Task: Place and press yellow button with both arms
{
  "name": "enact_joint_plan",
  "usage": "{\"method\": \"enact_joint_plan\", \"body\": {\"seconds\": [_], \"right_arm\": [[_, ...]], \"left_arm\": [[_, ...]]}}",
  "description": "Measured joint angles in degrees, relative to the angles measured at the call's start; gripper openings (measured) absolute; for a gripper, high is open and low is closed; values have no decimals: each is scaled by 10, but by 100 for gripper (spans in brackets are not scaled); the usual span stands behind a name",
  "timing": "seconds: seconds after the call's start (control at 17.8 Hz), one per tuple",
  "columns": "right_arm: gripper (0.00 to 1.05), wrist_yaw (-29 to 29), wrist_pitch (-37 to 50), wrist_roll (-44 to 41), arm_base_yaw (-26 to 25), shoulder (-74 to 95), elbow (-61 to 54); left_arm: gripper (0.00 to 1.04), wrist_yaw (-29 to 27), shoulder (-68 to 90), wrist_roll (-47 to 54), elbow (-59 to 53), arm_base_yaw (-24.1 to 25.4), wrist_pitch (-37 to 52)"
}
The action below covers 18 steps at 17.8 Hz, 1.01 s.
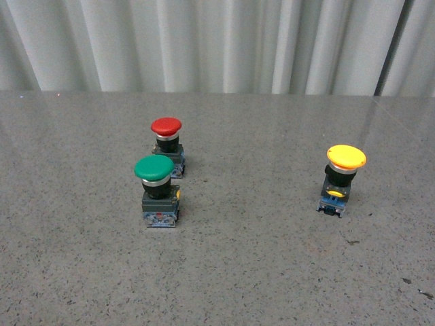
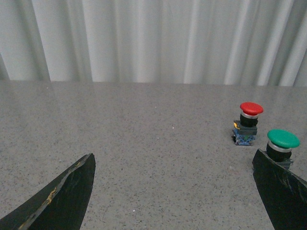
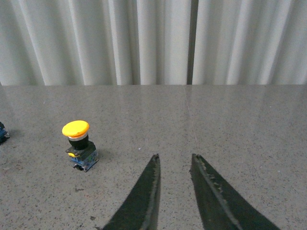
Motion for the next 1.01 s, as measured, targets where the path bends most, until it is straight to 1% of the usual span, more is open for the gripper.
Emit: {"method": "enact_joint_plan", "body": {"seconds": [0.17,0.22,0.34,0.39,0.45,0.51,1.01], "right_arm": [[49,0,0,0,0,0,0],[60,0,0,0,0,0,0],[86,0,0,0,0,0,0],[95,0,0,0,0,0,0],[100,0,0,0,0,0,0],[97,0,0,0,0,0,0],[98,0,0,0,0,0,0]], "left_arm": [[98,0,0,0,0,0,0],[98,0,0,0,0,0,0],[98,0,0,0,0,0,0],[98,0,0,0,0,0,0],[98,0,0,0,0,0,0],[98,0,0,0,0,0,0],[98,0,0,0,0,0,0]]}}
